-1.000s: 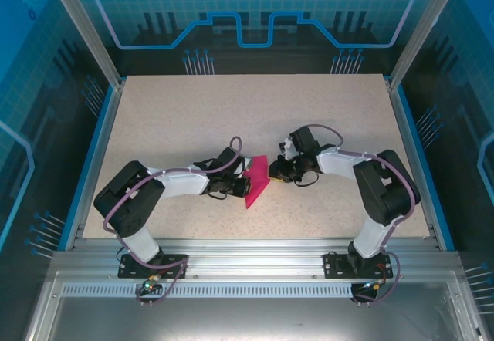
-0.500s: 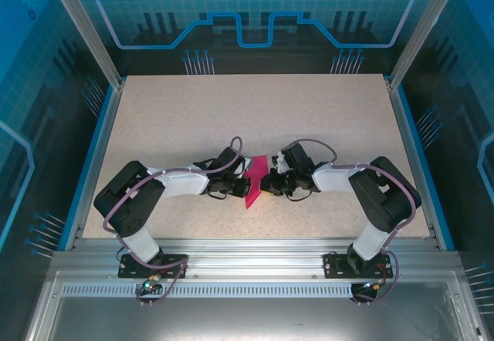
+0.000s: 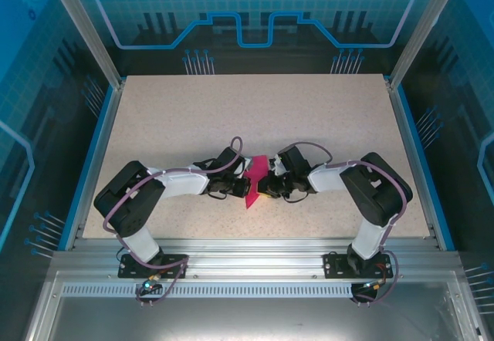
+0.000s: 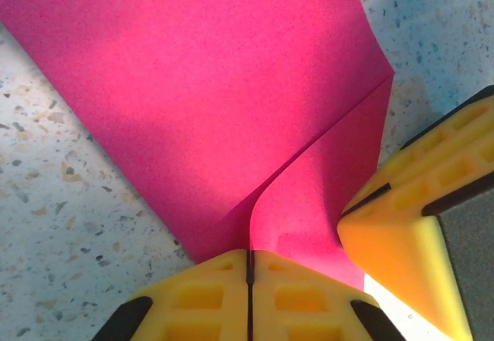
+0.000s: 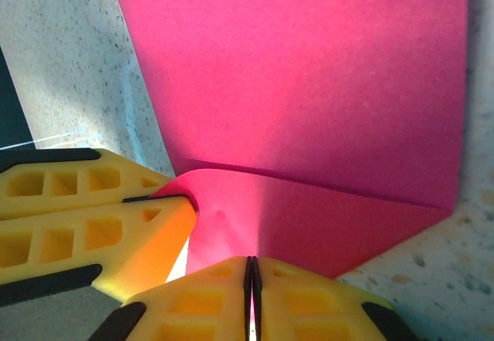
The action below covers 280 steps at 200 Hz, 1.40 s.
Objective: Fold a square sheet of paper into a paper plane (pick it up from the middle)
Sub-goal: Third fold the triangle at the center of the table.
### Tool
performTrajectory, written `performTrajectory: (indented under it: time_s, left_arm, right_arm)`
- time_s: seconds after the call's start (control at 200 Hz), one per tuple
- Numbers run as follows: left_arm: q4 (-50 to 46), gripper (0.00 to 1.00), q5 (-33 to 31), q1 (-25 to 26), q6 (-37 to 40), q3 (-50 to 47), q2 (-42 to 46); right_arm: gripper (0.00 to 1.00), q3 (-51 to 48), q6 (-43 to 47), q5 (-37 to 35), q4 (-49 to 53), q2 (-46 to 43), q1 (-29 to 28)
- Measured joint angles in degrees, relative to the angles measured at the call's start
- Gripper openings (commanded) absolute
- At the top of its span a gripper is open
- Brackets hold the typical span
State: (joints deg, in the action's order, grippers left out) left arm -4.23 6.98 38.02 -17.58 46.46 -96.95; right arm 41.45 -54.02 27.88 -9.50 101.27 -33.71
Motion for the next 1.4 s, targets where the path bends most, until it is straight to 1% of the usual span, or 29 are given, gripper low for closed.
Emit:
performTrajectory:
  time_s: [0.195, 0.425, 0.57, 0.73, 1.0, 1.19, 1.4]
  left_arm:
    - [-0.1, 0.08, 0.0, 0.0, 0.0, 0.2, -0.1]
    - [-0.4, 0.08, 0.2, 0.0, 0.0, 0.3, -0.2]
    - [-0.4, 0.08, 0.2, -0.1, 0.2, 0.3, -0.2]
    - [-0.4, 0.08, 0.3, -0.1, 0.2, 0.3, -0.2]
    - [-0.4, 0.08, 0.4, -0.2, 0.2, 0.3, -0.2]
    - [-0.4, 0.08, 0.4, -0.3, 0.2, 0.3, -0.2]
    - [-0.4, 0.08, 0.7, -0.4, 0.2, 0.3, -0.2]
  right_arm:
    - [0.13, -0.1, 0.0, 0.0, 0.0, -0.3, 0.0]
    - [0.13, -1.4, 0.0, 0.0, -0.3, -3.8, -1.0]
    - [0.13, -1.4, -0.5, 0.0, -1.2, -3.2, -2.4]
    - [0.12, -1.4, -1.6, 0.4, -2.9, -0.1, -2.6]
    - [0.13, -2.1, -1.9, -0.3, -3.7, -0.8, -2.7]
    - [0.13, -2.1, -2.6, -1.2, -2.6, -2.7, -4.7]
    - [0.13, -2.1, -3.0, -1.9, -2.6, -1.8, -5.9]
